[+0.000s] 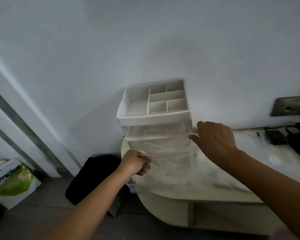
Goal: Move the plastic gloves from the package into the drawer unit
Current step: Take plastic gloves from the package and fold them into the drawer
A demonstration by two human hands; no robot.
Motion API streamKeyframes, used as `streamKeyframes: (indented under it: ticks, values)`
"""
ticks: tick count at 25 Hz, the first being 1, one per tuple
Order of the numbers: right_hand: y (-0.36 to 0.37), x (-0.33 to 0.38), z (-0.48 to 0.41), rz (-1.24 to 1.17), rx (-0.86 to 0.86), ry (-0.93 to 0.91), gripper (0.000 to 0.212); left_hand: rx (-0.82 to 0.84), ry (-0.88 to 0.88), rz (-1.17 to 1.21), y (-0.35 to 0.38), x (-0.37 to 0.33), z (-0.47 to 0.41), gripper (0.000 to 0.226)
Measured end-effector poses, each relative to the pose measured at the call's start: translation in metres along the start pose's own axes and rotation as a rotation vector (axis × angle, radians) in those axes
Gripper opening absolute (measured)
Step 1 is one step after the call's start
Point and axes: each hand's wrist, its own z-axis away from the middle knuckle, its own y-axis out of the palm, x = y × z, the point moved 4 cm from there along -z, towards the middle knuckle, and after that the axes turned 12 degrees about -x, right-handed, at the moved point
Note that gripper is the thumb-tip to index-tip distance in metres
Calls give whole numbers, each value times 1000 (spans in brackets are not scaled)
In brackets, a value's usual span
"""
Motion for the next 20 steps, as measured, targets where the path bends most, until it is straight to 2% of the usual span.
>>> streamKeyframes:
  ticks: [2,3,5,7,12,14,17,19,20]
  values:
    - [-2,26,7,-166,-70,-152,21,-21,-25,16,2,4,-5,20]
    - [7,41,15,-300,-19,-230,19,-29,-39,20,3,7,-8,20]
    - [39,66,35,-480,223,-334,32,-45,-49,1,6,12,-13,19]
    - [74,75,45,-483,421,-342,40,-77,-42,-23,5,17,-18,20]
    - [120,75,37,-296,552,-334,36,-148,84,-271,-1,19,-16,22]
    - [122,78,37,-234,541,-342,34,-179,198,-471,-5,13,-16,20]
    - [119,80,35,-210,509,-358,36,-328,491,-931,-15,-14,-4,13]
    - [118,80,37,-239,522,-366,39,-414,650,-959,-11,-26,4,12]
    - [118,81,38,-266,529,-363,40,-389,681,-923,-5,-27,6,13]
